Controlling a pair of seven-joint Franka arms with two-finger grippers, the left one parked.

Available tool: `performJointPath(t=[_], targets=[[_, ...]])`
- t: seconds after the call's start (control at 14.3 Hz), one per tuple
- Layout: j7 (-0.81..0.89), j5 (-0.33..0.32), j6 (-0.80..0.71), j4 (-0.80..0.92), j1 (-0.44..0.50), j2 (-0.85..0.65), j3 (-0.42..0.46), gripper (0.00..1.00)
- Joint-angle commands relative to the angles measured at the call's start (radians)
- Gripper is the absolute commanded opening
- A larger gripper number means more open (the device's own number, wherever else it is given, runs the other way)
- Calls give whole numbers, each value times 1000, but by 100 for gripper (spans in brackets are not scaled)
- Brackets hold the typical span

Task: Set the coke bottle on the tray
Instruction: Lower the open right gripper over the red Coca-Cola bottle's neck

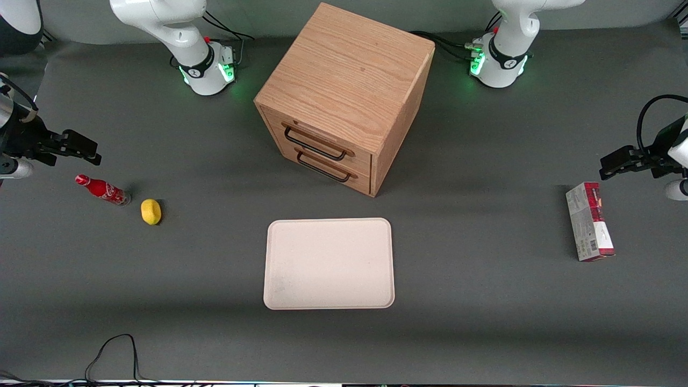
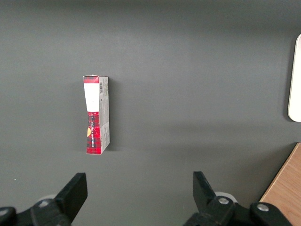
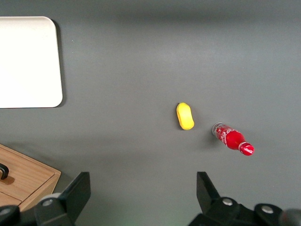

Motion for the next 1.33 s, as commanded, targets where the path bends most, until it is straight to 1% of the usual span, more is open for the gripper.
performJointPath(t=[0.0,0.21,0.28,0.35,0.49,0.63,0.77,0.91,1.05,1.12,1.26], targets=[[28,-8,-17,-6,-1,-17,4,100],[44,-2,-17,-22,-4,-17,2,100],[45,-2,-20,-58,-9,-24,-2,100],[39,-5,-23,-102,-17,-46,-22,100],[-11,-6,31,-166,-23,-49,-117,100],[-126,-15,145,-263,-26,-51,-193,100],[-217,-15,299,-379,-26,-58,-275,100],[-286,-15,455,-488,-26,-61,-332,100],[-350,-14,601,-584,-27,-55,-379,100],[-372,-14,650,-610,-29,-46,-396,100],[-380,-11,745,-654,-31,-14,-401,100]])
